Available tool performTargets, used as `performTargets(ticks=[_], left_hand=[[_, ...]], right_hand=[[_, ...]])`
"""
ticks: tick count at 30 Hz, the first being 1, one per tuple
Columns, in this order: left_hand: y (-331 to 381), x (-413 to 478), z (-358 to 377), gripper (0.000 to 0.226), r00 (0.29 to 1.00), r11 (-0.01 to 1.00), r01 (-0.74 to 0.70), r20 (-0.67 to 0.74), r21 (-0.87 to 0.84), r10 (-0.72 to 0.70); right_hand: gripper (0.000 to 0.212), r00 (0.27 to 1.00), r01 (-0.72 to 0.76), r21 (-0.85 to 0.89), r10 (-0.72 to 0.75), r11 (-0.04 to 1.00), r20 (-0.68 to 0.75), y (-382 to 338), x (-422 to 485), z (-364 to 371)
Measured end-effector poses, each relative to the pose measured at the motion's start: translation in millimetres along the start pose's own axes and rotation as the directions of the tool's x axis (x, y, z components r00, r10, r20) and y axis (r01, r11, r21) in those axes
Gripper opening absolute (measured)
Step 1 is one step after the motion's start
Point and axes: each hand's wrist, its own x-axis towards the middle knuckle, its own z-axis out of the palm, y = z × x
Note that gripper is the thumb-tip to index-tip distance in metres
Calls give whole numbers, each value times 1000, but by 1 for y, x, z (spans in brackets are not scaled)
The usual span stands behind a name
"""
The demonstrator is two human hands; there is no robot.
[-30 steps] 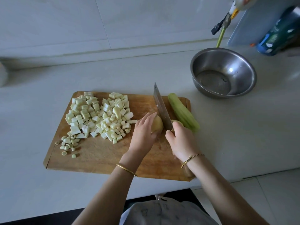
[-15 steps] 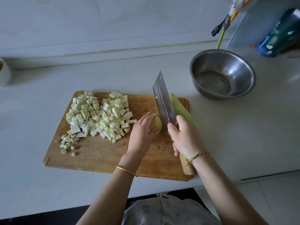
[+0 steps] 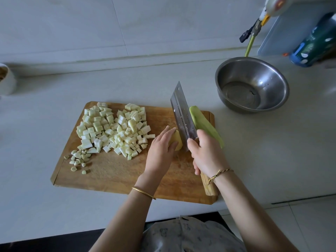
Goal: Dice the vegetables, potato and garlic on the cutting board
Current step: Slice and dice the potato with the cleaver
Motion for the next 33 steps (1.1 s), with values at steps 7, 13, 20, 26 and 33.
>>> performTargets(ticks=[7, 13, 20, 26, 33], left_hand=[[0, 1, 2, 44, 1000, 1000, 3, -22, 3, -3], [-1, -1, 6, 43, 999, 1000, 4, -32, 2, -4], [1, -2, 6, 43, 999, 1000, 2, -35, 17, -2], [1, -2, 6, 42, 999, 1000, 0, -41, 15, 1], [2, -2, 6, 41, 999, 1000, 7, -42, 17, -6]], right_hand=[[30, 1000, -10, -34, 10, 999, 11, -3, 2, 0], [28, 1000, -4, -64, 6, 998, 29, -6, 4, -2], [28, 1000, 3, -43, -3, 999, -15, -5, 4, -11], [29, 1000, -10, -27, 10, 1000, 0, -1, 1, -9], [25, 1000, -7, -22, 8, 1000, 26, -2, 1, -6]])
